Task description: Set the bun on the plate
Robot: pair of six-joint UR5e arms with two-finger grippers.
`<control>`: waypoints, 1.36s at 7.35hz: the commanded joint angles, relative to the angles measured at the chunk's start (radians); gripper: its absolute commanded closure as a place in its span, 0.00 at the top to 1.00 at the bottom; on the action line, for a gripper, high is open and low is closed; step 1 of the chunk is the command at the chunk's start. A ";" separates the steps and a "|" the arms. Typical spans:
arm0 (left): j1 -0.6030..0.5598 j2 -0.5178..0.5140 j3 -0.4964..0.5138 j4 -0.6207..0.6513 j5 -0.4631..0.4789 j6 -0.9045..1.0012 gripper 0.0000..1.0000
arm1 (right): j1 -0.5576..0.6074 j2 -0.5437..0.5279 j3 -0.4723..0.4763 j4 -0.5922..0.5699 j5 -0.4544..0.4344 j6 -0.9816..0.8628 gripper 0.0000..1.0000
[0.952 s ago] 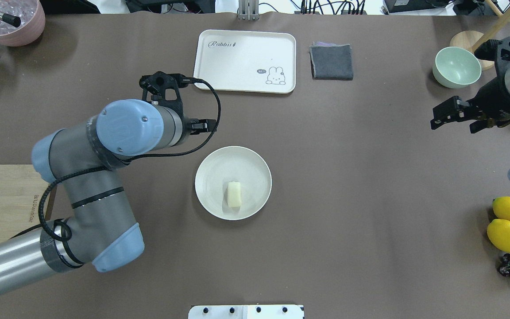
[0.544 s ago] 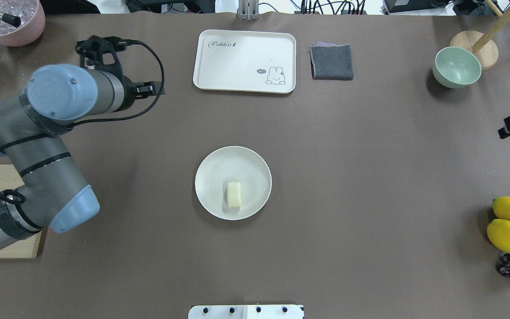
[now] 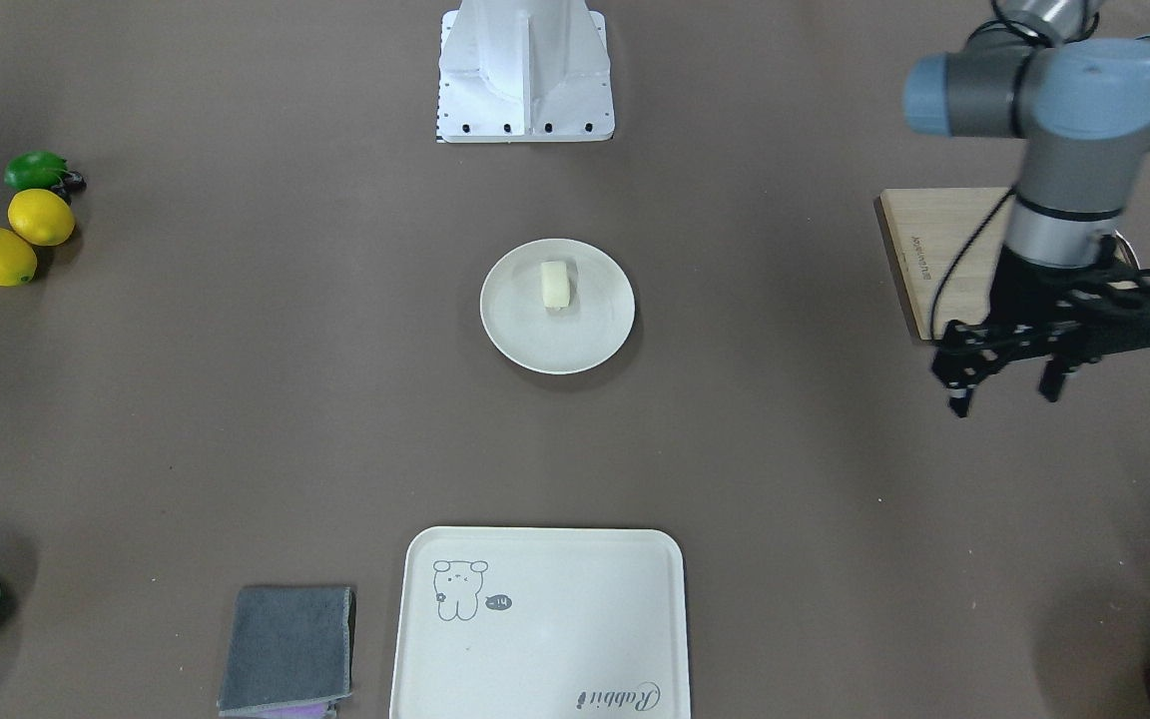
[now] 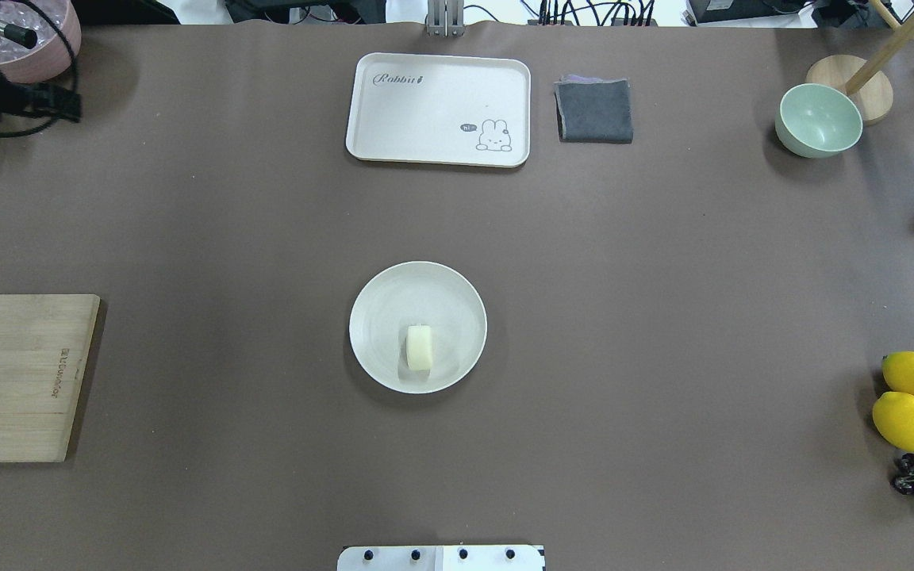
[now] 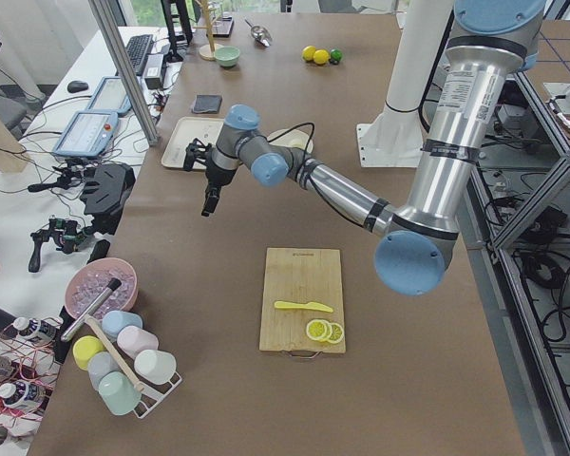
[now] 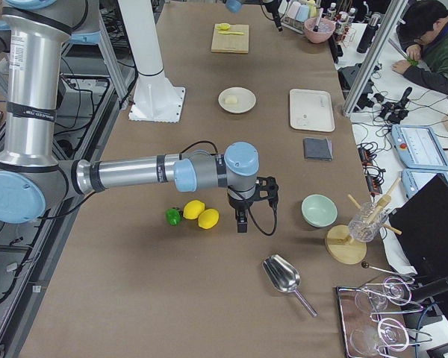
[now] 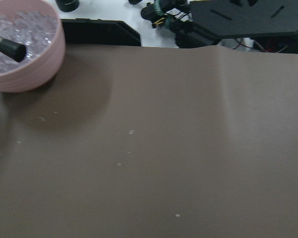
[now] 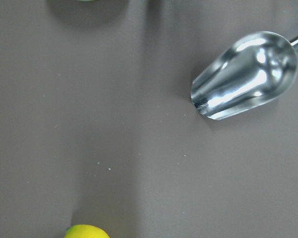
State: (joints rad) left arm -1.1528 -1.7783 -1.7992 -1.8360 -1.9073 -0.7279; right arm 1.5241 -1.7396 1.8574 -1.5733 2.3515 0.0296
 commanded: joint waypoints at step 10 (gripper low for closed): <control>-0.496 0.321 0.066 0.176 -0.409 0.717 0.97 | 0.053 0.066 -0.026 -0.214 -0.006 -0.106 1.00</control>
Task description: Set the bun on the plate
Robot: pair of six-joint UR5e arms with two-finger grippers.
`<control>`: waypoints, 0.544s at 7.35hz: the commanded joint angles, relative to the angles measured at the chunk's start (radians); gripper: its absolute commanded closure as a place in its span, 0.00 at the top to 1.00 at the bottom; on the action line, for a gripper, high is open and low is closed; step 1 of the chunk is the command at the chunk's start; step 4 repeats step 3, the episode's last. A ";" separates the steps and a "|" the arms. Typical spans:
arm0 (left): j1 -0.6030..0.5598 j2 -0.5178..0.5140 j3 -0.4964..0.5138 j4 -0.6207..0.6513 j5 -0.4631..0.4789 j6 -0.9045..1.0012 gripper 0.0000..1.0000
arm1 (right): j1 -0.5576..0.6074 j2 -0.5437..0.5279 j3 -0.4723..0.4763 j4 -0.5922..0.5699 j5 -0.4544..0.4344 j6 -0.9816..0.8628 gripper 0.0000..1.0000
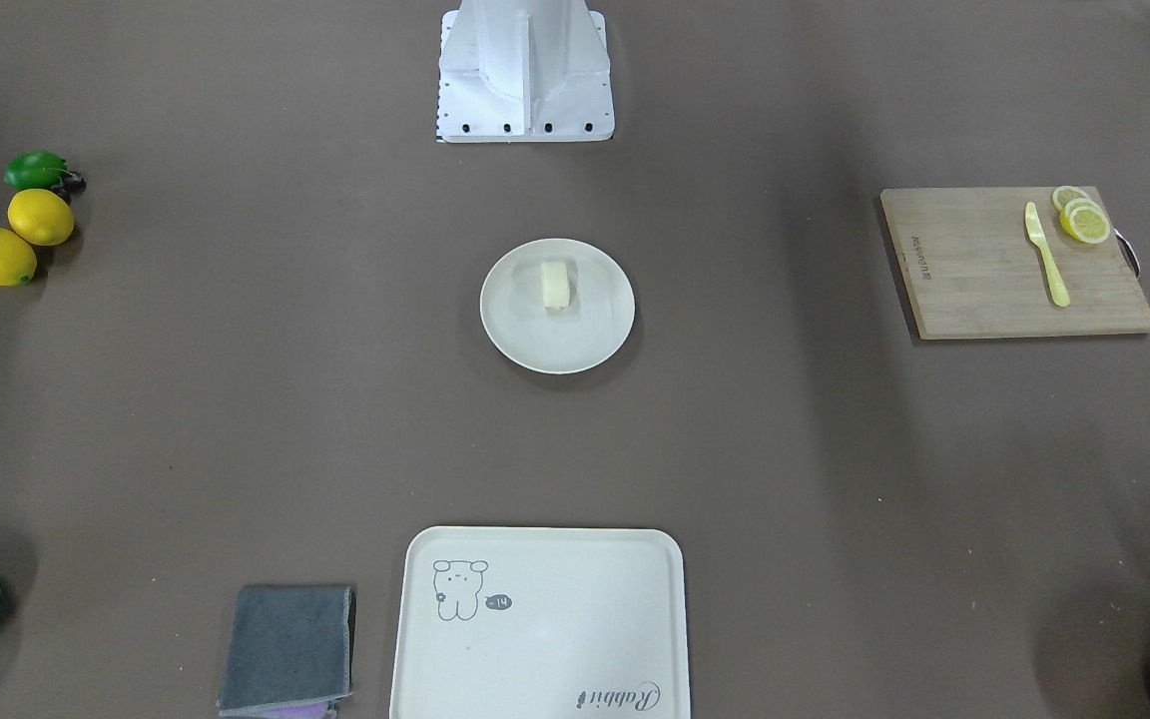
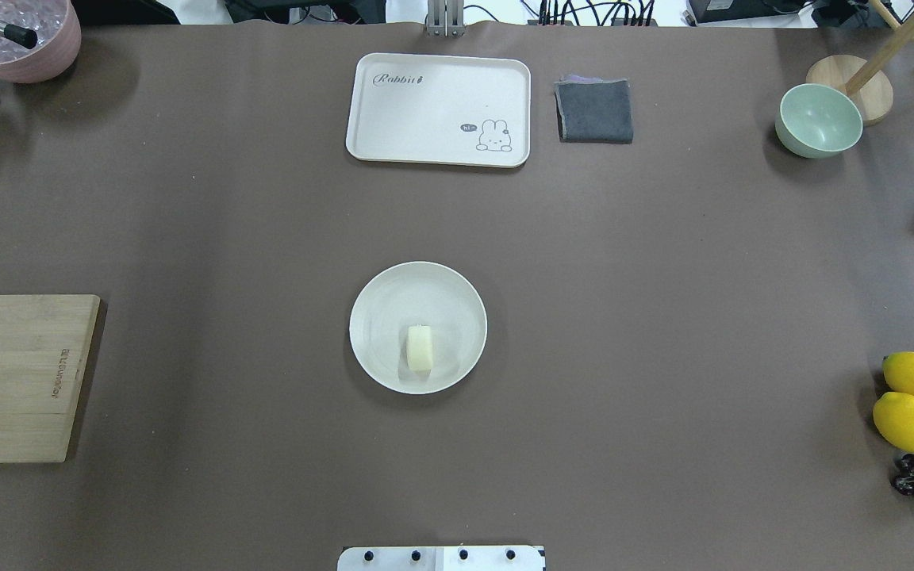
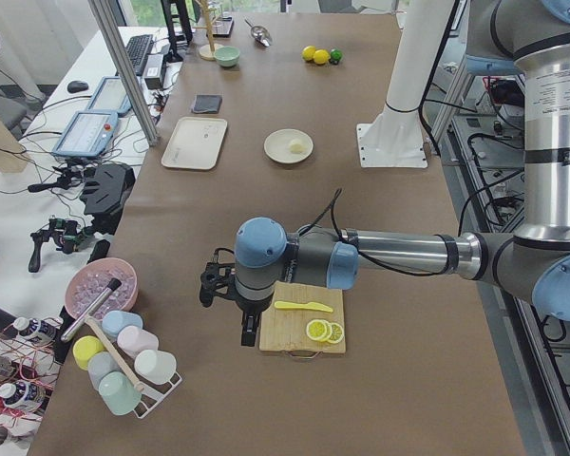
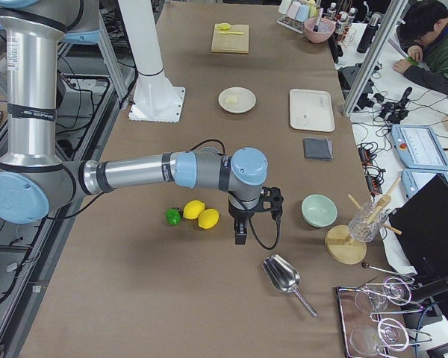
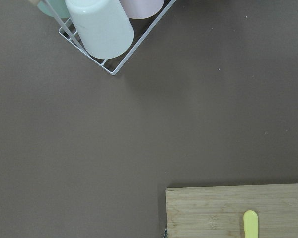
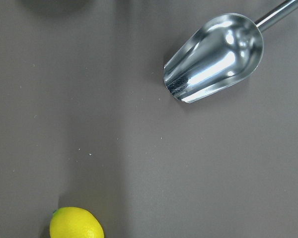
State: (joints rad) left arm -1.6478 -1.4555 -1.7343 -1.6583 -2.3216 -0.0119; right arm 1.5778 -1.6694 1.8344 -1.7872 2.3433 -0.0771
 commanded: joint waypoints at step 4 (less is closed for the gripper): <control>-0.003 -0.011 -0.002 -0.001 0.005 0.000 0.97 | -0.001 -0.004 -0.007 0.000 0.004 0.000 1.00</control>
